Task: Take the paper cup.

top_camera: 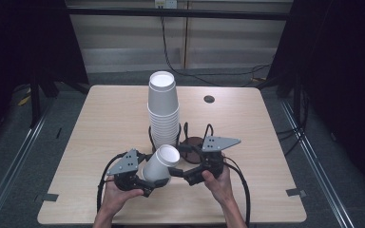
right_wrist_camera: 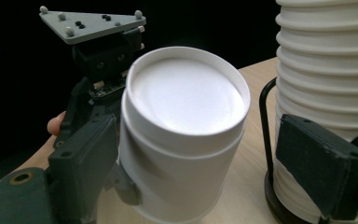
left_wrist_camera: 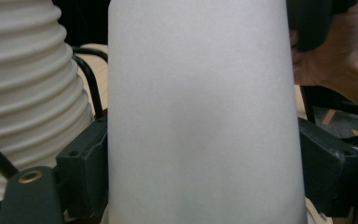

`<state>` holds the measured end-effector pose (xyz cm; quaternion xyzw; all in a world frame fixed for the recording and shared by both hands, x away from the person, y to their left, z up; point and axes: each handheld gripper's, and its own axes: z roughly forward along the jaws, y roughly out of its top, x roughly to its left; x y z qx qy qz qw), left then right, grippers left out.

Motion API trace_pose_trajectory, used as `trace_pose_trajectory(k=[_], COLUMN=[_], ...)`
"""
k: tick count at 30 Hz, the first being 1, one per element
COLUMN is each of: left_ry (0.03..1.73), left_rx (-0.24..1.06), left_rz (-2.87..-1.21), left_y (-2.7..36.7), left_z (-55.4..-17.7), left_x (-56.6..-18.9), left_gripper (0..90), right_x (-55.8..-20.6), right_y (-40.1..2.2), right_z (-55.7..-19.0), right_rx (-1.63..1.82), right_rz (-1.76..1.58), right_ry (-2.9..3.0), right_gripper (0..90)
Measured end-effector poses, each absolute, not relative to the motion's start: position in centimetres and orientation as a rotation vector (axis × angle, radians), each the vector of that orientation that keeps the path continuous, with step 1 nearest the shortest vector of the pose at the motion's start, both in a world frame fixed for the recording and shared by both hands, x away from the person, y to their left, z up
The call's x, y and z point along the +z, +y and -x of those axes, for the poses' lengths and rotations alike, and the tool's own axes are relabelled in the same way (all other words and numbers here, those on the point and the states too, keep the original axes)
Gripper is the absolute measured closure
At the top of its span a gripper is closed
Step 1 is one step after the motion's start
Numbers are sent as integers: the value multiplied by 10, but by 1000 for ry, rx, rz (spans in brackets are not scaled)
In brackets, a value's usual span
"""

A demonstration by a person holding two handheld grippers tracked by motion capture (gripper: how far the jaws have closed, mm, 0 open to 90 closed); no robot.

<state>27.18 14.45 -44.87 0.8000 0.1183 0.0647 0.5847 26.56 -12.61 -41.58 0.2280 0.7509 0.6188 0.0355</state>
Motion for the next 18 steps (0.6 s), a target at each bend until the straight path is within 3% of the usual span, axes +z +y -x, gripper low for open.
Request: trace_pose_trajectory(k=[18], left_ry=[249], left_rx=[180], left_rz=[-2124], left_y=[134], left_z=[-280], left_x=[-444], left_gripper=[168], right_x=[-419], right_y=[-142], right_z=[-268], right_rx=[1734], right_rz=[-688], right_ry=[2449], right_gripper=[131])
